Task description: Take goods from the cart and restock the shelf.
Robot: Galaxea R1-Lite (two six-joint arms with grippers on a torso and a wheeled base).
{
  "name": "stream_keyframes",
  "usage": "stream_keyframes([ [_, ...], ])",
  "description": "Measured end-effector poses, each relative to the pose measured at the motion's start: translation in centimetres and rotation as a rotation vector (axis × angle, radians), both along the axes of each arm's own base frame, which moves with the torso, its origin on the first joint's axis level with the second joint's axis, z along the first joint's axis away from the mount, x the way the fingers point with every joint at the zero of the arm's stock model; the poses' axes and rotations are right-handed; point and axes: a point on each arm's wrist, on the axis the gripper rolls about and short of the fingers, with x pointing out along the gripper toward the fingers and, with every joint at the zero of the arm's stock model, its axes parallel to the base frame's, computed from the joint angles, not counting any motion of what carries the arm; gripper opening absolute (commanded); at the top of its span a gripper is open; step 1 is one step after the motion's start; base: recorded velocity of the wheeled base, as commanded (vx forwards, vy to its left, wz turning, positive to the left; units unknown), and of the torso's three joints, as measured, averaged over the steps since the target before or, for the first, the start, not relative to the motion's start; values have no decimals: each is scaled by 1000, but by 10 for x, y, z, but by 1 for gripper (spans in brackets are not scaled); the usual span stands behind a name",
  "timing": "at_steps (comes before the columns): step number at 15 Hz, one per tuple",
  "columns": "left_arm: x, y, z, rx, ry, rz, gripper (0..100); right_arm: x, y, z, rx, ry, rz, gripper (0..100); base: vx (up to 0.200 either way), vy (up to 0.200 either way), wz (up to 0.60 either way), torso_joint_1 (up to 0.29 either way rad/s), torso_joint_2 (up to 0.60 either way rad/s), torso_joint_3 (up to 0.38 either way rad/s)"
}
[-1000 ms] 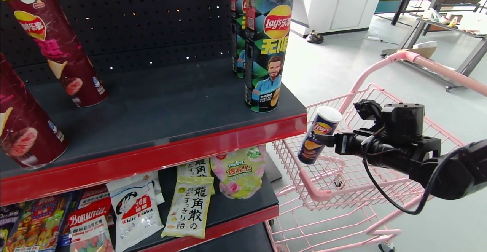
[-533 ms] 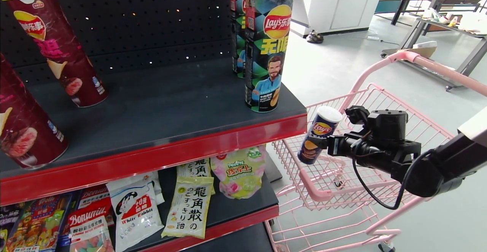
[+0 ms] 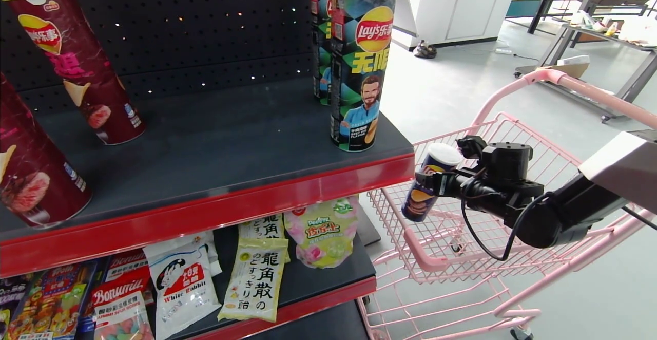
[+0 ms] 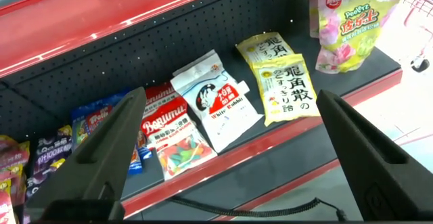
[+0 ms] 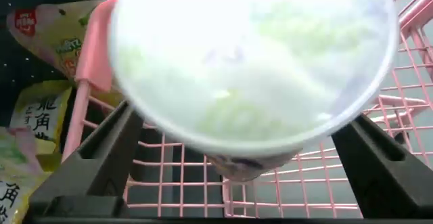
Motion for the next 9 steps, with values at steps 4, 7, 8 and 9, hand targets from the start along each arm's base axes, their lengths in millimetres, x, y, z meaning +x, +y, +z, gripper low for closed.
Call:
stream_keyframes([
  [4,1,0,1,4,9,-1,100,10,-5,-10,-1,11,-12,0,0,0,0,0,0,0],
  [7,2,0,1,5,14,-1,100,13,-5,-14,-3,14,-14,0,0,0,0,0,0,0],
  [8,2,0,1,6,16,0,100,14,-4,-14,-2,12,-14,0,0,0,0,0,0,0],
  [9,2,0,1,6,16,0,100,16,-4,-13,0,5,-12,0,0,0,0,0,0,0],
])
